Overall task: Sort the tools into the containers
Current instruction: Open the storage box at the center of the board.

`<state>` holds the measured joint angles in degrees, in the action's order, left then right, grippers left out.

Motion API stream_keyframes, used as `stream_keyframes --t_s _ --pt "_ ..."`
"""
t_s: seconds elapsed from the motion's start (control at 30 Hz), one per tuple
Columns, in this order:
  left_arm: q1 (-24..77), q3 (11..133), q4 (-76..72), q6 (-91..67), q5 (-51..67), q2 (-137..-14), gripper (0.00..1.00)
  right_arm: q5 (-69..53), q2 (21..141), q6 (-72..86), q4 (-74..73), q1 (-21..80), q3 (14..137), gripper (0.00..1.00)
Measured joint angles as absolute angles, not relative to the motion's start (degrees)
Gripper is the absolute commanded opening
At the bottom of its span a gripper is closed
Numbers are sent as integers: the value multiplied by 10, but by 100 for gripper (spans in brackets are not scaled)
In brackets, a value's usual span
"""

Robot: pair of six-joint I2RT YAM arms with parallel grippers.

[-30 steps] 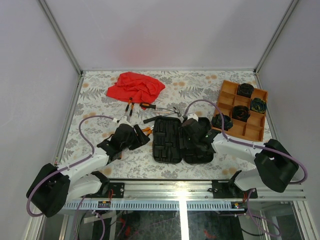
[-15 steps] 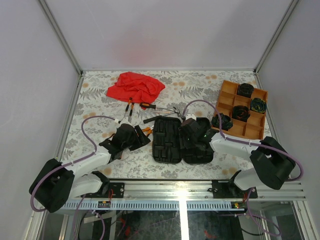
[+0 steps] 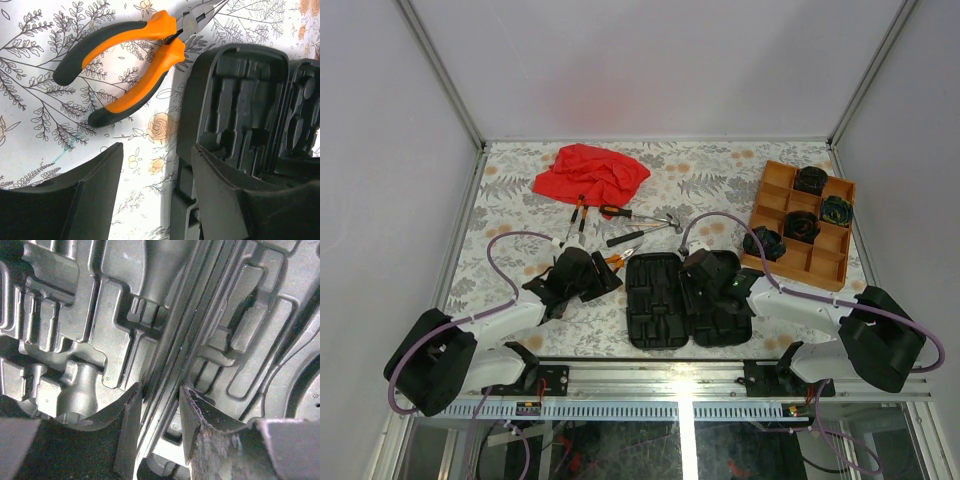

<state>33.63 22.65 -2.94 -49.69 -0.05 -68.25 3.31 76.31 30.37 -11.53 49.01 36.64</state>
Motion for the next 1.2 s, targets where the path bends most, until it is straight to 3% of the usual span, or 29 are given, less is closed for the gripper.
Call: stream_keyframes --t_s 0.5,0.77,1.2 --pt "333 227 -31 -497 -1 -686 55 41 734 330 -190 528 364 38" --pt "333 227 -32 -496 -1 -701 55 43 741 324 -187 529 370 42" --pt "328 228 -15 -497 -24 -659 56 47 882 294 -128 529 477 46"
